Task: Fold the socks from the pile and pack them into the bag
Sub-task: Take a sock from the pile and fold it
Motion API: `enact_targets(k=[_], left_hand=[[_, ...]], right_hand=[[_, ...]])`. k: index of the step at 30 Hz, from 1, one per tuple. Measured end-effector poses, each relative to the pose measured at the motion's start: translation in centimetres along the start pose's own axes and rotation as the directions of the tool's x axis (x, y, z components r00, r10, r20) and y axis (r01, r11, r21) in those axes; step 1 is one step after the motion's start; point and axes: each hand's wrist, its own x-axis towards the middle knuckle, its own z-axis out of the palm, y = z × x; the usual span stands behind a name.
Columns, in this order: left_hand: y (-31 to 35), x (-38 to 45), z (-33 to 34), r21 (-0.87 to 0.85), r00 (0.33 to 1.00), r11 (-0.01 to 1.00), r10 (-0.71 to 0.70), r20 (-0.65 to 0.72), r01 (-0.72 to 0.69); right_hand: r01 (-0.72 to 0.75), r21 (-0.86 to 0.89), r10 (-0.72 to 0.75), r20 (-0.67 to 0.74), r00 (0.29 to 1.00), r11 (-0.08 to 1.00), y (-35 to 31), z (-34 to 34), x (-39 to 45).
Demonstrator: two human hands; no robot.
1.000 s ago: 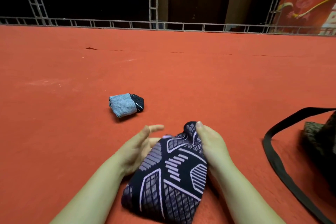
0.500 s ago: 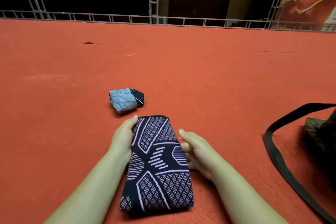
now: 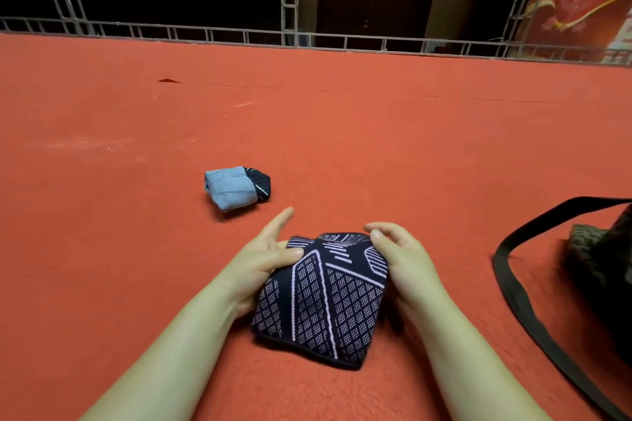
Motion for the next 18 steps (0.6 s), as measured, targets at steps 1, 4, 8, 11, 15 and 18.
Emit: enact_targets(k=[1, 4, 8, 11, 15, 18], left_hand=[[0.2, -0.5, -0.1, -0.019, 0.997, 1.000, -0.012, 0.072, 0.013], [-0.3, -0.8, 0.1, 0.003, 0.987, 0.993, -0.120, 0.102, 0.121], [0.8, 2.2, 0.8, 0.216, 0.994, 0.976, 0.060, -0.088, -0.040], [4.8, 4.5, 1.2, 0.373, 0.928, 0.891, 0.337, -0.161, -0.259], [7.1, 5.2, 1.7, 0.477, 0.867, 0.789, 0.488, -0.104, -0.387], [4.2, 4.2, 0.8, 0.670, 0.895, 0.694, 0.436, -0.098, -0.265]], right_hand=[[-0.051, 0.020, 0.049, 0.077, 0.996, 0.999, -0.2, -0.2, -0.2], [-0.152, 0.133, 0.110, 0.276, 0.955, 0.979, -0.8, -1.1, -0.5], [-0.163, 0.120, 0.126, 0.267, 0.955, 0.979, -2.7, -1.5, 1.4], [0.001, 0.102, -0.023, 0.211, 0.977, 0.995, -5.2, -1.4, 4.2], [0.232, -0.030, -0.222, 0.200, 0.954, 0.972, -6.5, -1.2, 5.9], [0.264, -0.198, -0.232, 0.172, 0.958, 0.944, -3.6, -1.6, 4.5]])
